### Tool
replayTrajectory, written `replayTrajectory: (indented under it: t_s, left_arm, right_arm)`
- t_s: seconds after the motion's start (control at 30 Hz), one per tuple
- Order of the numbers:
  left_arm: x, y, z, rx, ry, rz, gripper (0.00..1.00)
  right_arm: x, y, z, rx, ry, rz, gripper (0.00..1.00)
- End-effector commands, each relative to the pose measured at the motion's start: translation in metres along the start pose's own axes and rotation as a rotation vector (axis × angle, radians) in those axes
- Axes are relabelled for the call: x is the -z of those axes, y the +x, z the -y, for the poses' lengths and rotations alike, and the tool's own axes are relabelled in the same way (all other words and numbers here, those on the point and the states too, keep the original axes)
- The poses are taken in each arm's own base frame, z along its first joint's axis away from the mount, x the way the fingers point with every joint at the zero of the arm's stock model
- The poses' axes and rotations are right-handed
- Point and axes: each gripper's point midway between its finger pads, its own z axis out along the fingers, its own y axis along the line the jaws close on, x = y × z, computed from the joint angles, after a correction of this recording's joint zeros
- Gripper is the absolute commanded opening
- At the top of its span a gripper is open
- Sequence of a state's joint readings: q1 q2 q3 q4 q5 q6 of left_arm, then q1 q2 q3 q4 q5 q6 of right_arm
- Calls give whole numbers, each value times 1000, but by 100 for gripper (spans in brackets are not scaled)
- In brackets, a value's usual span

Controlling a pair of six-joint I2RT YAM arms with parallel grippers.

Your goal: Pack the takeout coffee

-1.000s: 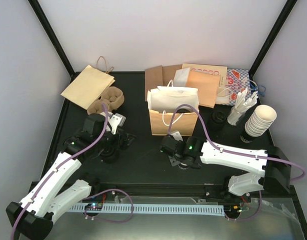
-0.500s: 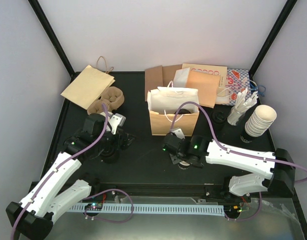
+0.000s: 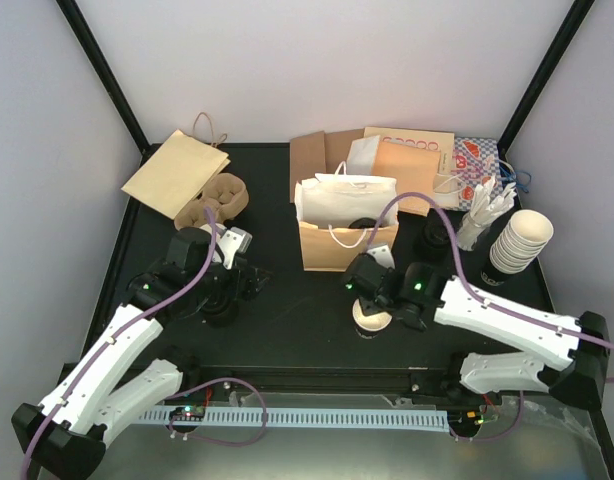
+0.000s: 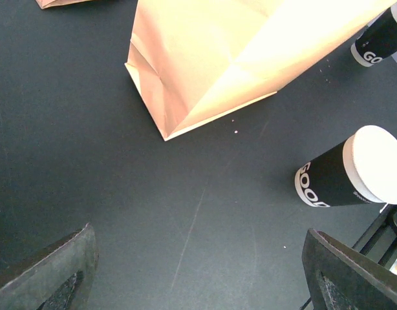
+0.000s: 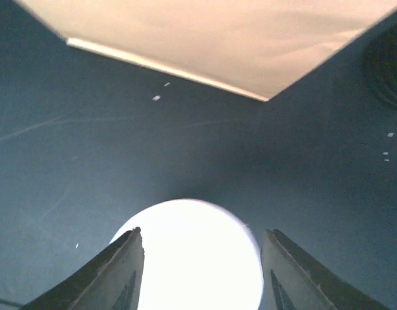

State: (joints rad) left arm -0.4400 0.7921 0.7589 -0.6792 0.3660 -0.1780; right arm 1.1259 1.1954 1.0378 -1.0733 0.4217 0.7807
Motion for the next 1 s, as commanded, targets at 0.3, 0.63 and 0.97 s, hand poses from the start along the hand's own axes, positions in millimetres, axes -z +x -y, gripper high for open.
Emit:
replayTrajectory:
  t_s: [0.3,0.63,0.97]
  left_arm:
    - [5,-9,5,-13,5,38,89]
    - [5,-9,4,-13,-1,38,89]
    - [4,-9,4,-12,-2,37,90]
  right_arm:
    - [-8,-34,117,-325,114,43,57]
    - [-25,-53,161,-411,184,31,60]
    - [-34,-63,170,-445,205,40,89]
